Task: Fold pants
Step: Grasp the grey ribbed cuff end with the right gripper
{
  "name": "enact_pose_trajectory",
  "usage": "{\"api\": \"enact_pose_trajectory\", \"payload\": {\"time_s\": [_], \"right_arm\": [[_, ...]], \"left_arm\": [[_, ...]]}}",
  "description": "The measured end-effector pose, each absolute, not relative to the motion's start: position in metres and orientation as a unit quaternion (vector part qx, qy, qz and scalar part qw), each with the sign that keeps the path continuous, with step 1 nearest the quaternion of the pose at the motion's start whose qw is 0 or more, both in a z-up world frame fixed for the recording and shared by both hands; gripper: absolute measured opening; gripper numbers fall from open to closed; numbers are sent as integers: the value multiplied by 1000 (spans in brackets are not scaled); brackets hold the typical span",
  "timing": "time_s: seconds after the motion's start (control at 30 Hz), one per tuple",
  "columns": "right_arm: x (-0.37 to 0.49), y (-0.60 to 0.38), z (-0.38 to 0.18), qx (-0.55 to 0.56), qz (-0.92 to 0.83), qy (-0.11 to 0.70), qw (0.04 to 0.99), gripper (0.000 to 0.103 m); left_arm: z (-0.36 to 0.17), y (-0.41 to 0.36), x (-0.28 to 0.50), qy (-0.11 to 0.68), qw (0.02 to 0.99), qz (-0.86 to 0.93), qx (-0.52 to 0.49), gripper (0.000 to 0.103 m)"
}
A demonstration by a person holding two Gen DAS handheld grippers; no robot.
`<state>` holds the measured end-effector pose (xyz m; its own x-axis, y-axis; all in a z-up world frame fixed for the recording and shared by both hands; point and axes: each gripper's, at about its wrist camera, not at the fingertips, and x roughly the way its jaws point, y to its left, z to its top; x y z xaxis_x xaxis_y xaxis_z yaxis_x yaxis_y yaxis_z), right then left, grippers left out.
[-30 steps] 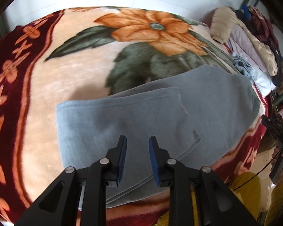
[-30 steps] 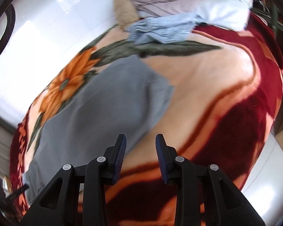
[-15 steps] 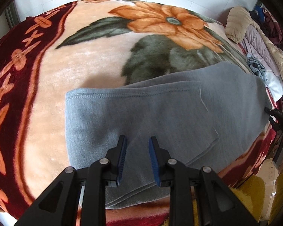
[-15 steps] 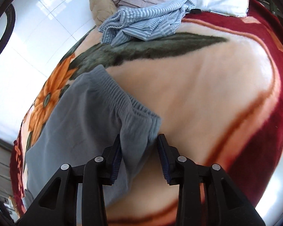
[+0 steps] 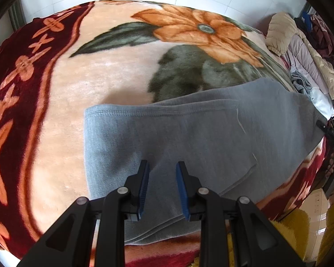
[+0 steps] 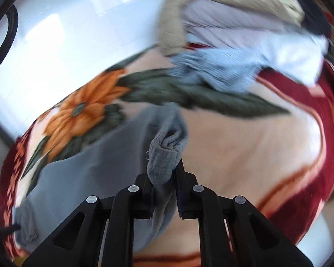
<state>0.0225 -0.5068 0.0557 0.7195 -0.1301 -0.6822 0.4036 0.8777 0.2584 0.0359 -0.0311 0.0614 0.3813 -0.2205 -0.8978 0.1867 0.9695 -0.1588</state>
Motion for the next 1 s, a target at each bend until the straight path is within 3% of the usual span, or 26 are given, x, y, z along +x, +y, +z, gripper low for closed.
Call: {"api": "enact_pose_trajectory", "payload": {"time_s": [0.4,0.83,1.0], "right_arm": [[43,-326,118,2,17,350,937,15],[45,-213,53,-70,106,431,893,15],[49,-202,37,-64,98,457,882,21]], "left_arm": [[81,2,30,514,849,-108,-59,26],[82,25,22,498,857,-112,-72,26],[80,27,21,495,859,-113,-72,26]]}}
